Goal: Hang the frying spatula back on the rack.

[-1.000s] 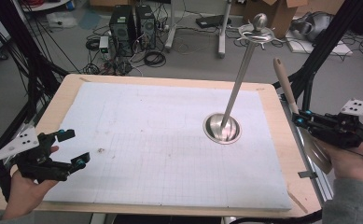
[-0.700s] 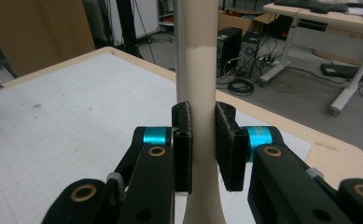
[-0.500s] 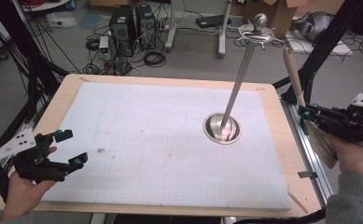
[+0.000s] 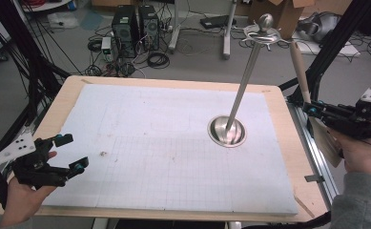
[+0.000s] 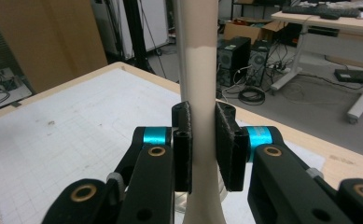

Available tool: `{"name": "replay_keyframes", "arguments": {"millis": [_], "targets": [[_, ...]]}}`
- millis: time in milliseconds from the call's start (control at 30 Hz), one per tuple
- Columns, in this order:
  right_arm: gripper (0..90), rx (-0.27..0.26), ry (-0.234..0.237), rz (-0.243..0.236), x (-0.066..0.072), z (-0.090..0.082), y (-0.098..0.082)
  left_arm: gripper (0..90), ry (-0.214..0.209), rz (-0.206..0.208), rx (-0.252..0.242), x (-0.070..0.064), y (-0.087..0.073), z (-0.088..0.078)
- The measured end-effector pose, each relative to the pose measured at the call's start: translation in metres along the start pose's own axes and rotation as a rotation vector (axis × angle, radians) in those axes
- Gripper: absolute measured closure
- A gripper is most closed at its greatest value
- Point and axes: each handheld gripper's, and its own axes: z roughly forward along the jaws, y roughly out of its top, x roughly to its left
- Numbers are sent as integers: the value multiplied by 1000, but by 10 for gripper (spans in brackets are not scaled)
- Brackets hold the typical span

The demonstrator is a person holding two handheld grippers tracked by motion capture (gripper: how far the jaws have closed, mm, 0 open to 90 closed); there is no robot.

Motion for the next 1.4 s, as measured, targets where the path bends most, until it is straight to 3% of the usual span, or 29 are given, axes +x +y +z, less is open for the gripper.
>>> {"name": "replay_keyframes", "arguments": {"millis": [300, 433, 733, 967, 1400], "targets": [[786, -5, 8, 27, -6, 1, 5, 18, 13, 3, -5, 0, -1, -5], [786, -21, 33, 53, -10, 3, 4, 18, 17, -2, -5, 0, -2, -7], [786, -10, 54, 63, -12, 11, 4, 18, 27, -4, -8, 1, -3, -12], [786, -45, 97, 103, -20, 13, -3, 18, 22, -1, -12, -3, -2, -12], [786, -58, 130, 108, -21, 18, -5, 18, 28, -8, -7, -2, -4, -13]]}}
